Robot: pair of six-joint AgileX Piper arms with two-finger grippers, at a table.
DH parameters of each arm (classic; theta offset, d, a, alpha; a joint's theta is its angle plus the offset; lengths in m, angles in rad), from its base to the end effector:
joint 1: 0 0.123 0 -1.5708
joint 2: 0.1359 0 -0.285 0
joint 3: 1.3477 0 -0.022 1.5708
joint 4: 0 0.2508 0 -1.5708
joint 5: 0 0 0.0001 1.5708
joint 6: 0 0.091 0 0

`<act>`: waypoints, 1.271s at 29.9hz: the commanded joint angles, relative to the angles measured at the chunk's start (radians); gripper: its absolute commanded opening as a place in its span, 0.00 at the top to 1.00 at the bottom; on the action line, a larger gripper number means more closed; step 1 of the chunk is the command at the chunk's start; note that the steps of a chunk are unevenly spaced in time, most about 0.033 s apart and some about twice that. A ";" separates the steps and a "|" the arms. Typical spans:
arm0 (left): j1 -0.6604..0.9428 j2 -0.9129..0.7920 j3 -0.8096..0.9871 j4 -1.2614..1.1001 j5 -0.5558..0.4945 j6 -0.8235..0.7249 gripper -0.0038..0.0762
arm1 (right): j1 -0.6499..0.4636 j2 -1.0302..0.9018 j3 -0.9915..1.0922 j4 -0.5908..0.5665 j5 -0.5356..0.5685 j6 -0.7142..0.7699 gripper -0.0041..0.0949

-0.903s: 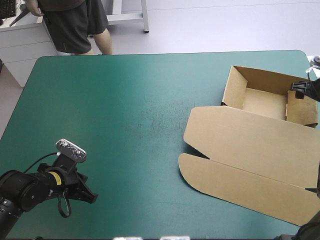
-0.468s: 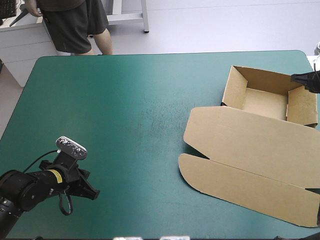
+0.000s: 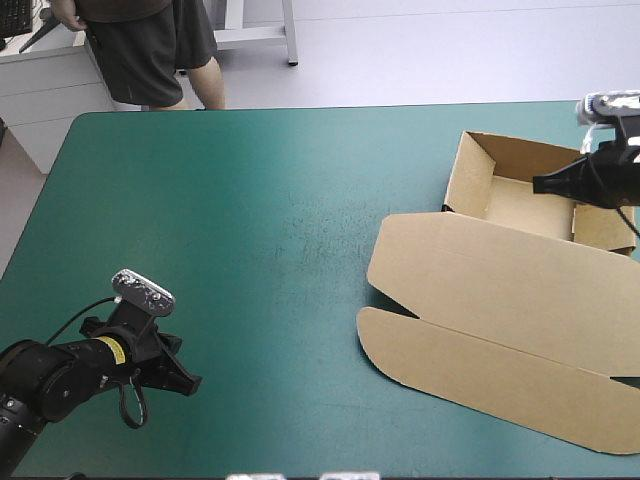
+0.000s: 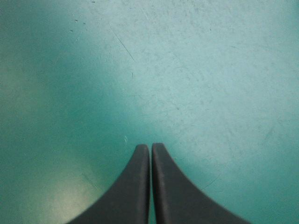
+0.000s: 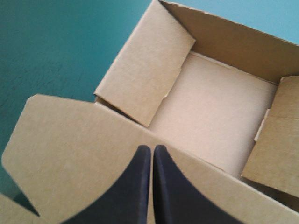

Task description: Fold the box

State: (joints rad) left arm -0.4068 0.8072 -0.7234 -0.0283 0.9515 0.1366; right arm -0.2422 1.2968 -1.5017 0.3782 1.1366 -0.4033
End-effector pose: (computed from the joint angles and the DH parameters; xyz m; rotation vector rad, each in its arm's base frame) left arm 0.1244 -0.0559 0.3026 0.6665 2.4349 -0.1449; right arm 0.2532 -0.0311 0.4361 -0.1539 2.3283 0.1707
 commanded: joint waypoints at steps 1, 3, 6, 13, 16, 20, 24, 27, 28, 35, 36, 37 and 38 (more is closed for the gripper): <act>-0.001 -0.009 -0.025 -0.036 -0.031 -0.002 0.96 | 0.038 -0.112 0.066 0.024 -0.052 -0.042 0.96; -0.001 -0.024 -0.011 -0.043 -0.039 -0.002 0.96 | 0.050 -0.175 0.139 0.029 -0.069 -0.059 0.96; -0.001 -0.070 0.041 -0.070 -0.076 -0.002 0.96 | 0.056 -0.273 0.274 0.033 -0.115 -0.075 0.96; -0.001 -0.181 0.118 -0.087 -0.071 -0.002 0.96 | 0.056 -0.489 0.569 0.040 -0.143 -0.106 0.96; -0.001 -0.212 0.118 -0.094 -0.069 -0.002 0.96 | 0.056 -0.578 0.683 0.041 -0.143 -0.106 0.96; -0.001 -0.238 0.118 -0.123 -0.067 -0.002 0.96 | 0.056 -0.686 0.817 0.043 -0.144 -0.111 0.96; -0.001 -0.244 0.118 -0.121 -0.060 -0.002 0.96 | 0.056 -0.807 0.901 0.043 -0.157 -0.111 0.96; -0.001 -0.244 0.118 -0.123 -0.060 -0.002 0.96 | 0.056 -0.884 0.931 0.040 -0.178 -0.111 0.96; -0.001 -0.244 0.118 -0.123 -0.062 -0.002 0.96 | 0.056 -0.909 0.937 0.034 -0.178 -0.111 0.96; -0.001 -0.244 0.118 -0.121 0.000 -0.002 0.96 | 0.056 -1.002 0.983 0.055 -0.175 -0.109 0.96; -0.001 -0.244 0.118 -0.121 0.006 -0.002 0.96 | 0.056 -1.006 0.983 0.059 -0.173 -0.109 0.96; -0.001 -0.244 0.118 -0.121 0.006 -0.002 0.96 | 0.056 -1.011 0.983 0.059 -0.173 -0.109 0.96; -0.001 -0.244 0.118 -0.121 0.004 -0.002 0.96 | 0.056 -1.013 0.983 0.059 -0.173 -0.109 0.96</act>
State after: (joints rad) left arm -0.4068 0.5620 -0.5821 -0.1321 0.9898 0.1366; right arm -0.1853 0.2806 -0.4953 0.4045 1.0155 -0.5075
